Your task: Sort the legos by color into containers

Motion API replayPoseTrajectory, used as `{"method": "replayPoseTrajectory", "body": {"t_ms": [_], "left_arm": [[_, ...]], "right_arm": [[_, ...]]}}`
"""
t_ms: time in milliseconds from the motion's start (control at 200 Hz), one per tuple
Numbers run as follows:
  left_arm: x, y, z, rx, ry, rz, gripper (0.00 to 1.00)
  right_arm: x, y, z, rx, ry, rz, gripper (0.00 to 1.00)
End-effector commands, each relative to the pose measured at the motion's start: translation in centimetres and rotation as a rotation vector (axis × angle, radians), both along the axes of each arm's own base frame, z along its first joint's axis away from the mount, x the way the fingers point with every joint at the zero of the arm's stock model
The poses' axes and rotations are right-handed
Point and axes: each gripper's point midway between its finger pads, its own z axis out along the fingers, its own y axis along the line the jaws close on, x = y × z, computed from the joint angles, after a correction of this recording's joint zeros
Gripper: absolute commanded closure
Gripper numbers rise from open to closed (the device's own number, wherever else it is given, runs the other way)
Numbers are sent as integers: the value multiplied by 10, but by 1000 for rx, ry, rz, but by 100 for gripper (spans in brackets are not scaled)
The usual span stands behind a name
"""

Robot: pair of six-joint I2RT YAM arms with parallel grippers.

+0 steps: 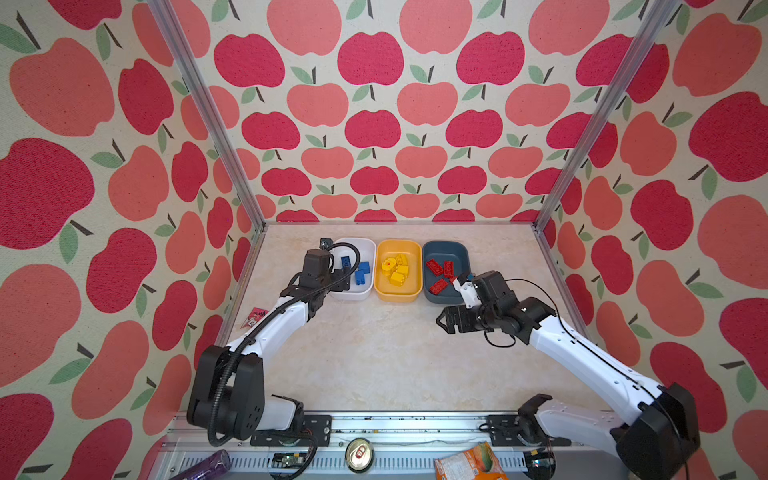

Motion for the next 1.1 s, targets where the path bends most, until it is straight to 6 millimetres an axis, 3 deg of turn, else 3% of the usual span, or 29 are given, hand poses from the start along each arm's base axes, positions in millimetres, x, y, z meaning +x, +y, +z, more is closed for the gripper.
{"method": "replayPoseTrajectory", "body": {"t_ms": [0,185,335,615,835,1096], "left_arm": [[-13,9,4,-25,-30,46,9],[-26,34,7,-8,-79,126,1],[-29,54,8,-11,-113,191,1],[-29,93,-9,81,-160,294,1],[-26,121,-21,55,-230,334,1],[-24,142,-25,47,-309,364,1]], "right_arm": [[31,-13,13,-66,-121,-9,1],[78,-42,21,-158,-241,-84,1],[112,-82,23,-248,-333,-197,1],[154,-156,6,-323,-525,-403,1],[169,-176,-26,-393,-615,-422,1],[176,-176,-44,-411,-747,-393,1]]}}
